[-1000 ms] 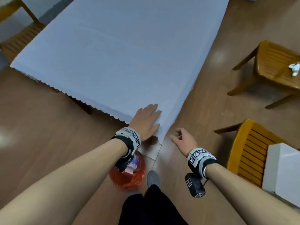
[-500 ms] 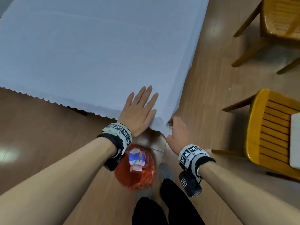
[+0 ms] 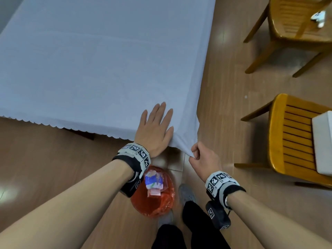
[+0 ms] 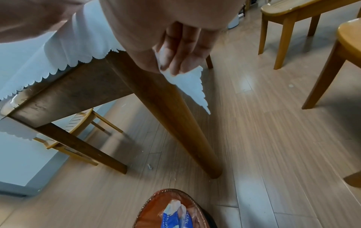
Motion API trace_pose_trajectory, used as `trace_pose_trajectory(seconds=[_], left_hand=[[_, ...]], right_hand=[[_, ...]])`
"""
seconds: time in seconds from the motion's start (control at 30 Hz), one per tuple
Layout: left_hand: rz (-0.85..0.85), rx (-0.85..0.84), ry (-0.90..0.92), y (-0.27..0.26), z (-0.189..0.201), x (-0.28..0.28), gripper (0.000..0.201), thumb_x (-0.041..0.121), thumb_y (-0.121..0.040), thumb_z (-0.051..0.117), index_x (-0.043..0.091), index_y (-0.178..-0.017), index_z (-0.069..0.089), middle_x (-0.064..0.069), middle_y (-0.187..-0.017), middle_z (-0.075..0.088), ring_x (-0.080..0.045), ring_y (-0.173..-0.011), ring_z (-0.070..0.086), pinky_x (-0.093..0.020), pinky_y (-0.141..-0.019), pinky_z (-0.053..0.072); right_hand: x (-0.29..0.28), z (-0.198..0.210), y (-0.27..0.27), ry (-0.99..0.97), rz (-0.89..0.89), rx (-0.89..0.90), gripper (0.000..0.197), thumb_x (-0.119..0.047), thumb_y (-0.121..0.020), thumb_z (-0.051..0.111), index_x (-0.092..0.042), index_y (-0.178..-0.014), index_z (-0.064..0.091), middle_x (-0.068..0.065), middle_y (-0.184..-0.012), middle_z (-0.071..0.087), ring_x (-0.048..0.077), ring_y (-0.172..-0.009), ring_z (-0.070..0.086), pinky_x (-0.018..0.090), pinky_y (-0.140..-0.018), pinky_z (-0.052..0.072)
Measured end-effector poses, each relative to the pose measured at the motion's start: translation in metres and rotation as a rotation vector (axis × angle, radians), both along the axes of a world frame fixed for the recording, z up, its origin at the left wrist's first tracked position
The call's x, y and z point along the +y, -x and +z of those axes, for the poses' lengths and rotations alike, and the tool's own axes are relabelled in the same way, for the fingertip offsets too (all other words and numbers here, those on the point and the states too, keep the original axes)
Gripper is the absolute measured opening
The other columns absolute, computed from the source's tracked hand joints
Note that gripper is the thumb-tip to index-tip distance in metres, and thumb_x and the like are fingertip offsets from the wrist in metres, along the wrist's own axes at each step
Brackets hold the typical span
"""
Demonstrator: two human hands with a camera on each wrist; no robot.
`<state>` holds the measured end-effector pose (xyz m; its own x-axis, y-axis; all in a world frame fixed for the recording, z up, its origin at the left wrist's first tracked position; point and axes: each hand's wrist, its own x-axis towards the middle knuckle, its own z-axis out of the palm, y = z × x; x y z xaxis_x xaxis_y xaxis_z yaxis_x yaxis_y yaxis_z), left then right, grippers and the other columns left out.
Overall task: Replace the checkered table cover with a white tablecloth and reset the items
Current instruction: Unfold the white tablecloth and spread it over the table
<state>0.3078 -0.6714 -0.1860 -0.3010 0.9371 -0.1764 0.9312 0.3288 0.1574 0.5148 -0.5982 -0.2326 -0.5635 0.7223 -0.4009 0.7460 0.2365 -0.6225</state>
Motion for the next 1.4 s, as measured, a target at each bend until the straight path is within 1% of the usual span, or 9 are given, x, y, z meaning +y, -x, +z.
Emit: trace_pose_trajectory(seconds=[0.13,0.27,0.4,0.5,0.6,0.87,1.1,1.23,1.4], left_hand=[[-0.068,-0.008,-0.046,-0.004,-0.003,0.021,0.058,0.041,-0.104,0.017,0.022,-0.158,0.005,-0.003,-0.165,-0.005,-0.020,-0.152,-0.007,-0.045,-0.123,0.001],[-0.142,0.082,-0.080,-0.016,-0.010,0.037,0.059,0.038,-0.103,0.022,0.017,-0.157,0.014,-0.009,-0.165,0.001,-0.025,-0.152,0.001,-0.050,-0.121,0.011],[-0.458,0.188,0.009,-0.048,-0.017,0.029,0.060,0.038,-0.100,0.027,0.006,-0.151,0.031,-0.017,-0.163,0.012,-0.031,-0.151,0.007,-0.055,-0.118,0.012],[-0.579,-0.020,0.164,-0.077,-0.024,0.010,0.053,0.033,-0.092,0.043,0.007,-0.139,0.047,-0.019,-0.149,0.040,-0.033,-0.137,0.039,-0.050,-0.110,0.034],[-0.574,-0.282,0.321,-0.088,-0.024,-0.010,0.045,0.033,-0.086,0.030,0.014,-0.120,0.052,-0.007,-0.119,0.057,-0.026,-0.102,0.059,-0.045,-0.082,0.053],[-0.196,-0.348,0.376,-0.042,0.056,-0.059,0.036,0.030,-0.092,0.041,0.017,-0.123,0.054,-0.002,-0.116,0.058,-0.026,-0.103,0.059,-0.040,-0.082,0.051],[0.183,-0.291,0.349,0.049,0.130,-0.120,0.047,0.034,-0.100,0.038,0.018,-0.144,0.043,-0.002,-0.141,0.051,-0.020,-0.125,0.052,-0.035,-0.102,0.043],[0.356,-0.280,0.301,0.100,0.152,-0.167,0.046,0.034,-0.099,0.038,0.021,-0.142,0.045,0.002,-0.142,0.052,-0.017,-0.125,0.052,-0.033,-0.101,0.043],[0.479,-0.268,0.266,0.174,0.151,-0.230,0.044,0.034,-0.098,0.039,0.024,-0.140,0.047,0.004,-0.137,0.054,-0.017,-0.120,0.055,-0.034,-0.096,0.046]], right_hand=[[-0.006,-0.018,-0.009,0.082,0.176,-0.237,0.010,-0.018,-0.085,0.054,-0.028,-0.086,0.055,-0.009,-0.080,0.062,0.014,-0.077,0.060,0.031,-0.070,0.051],[-0.005,-0.035,-0.038,0.175,0.241,-0.369,0.014,-0.017,-0.087,0.053,-0.029,-0.082,0.058,-0.013,-0.088,0.063,0.011,-0.085,0.062,0.023,-0.071,0.048],[0.014,-0.039,-0.059,0.194,0.168,-0.404,0.010,-0.023,-0.090,0.055,-0.029,-0.084,0.059,-0.012,-0.088,0.065,0.008,-0.082,0.063,0.024,-0.073,0.050],[0.034,-0.032,-0.065,0.179,0.143,-0.411,0.009,-0.023,-0.090,0.055,-0.028,-0.085,0.061,-0.011,-0.086,0.066,0.009,-0.080,0.064,0.028,-0.078,0.054],[0.054,-0.017,-0.062,0.195,0.115,-0.401,0.011,-0.019,-0.090,0.053,-0.025,-0.086,0.061,-0.006,-0.085,0.068,0.014,-0.081,0.065,0.037,-0.082,0.057],[0.082,0.050,0.007,0.101,0.071,-0.166,0.015,-0.012,-0.092,0.055,-0.020,-0.102,0.061,-0.004,-0.094,0.065,0.018,-0.084,0.060,0.027,-0.071,0.041],[0.083,0.118,0.108,-0.048,0.058,0.114,0.037,-0.007,-0.086,0.054,-0.017,-0.122,0.055,0.001,-0.121,0.056,0.021,-0.104,0.057,0.031,-0.087,0.043],[0.059,0.141,0.169,-0.074,0.180,0.116,0.038,-0.009,-0.087,0.055,-0.019,-0.124,0.053,0.000,-0.126,0.053,0.023,-0.113,0.054,0.040,-0.097,0.046],[0.003,0.147,0.245,-0.097,0.282,0.100,0.036,-0.011,-0.089,0.054,-0.022,-0.123,0.052,-0.002,-0.126,0.054,0.020,-0.114,0.054,0.037,-0.095,0.045]])
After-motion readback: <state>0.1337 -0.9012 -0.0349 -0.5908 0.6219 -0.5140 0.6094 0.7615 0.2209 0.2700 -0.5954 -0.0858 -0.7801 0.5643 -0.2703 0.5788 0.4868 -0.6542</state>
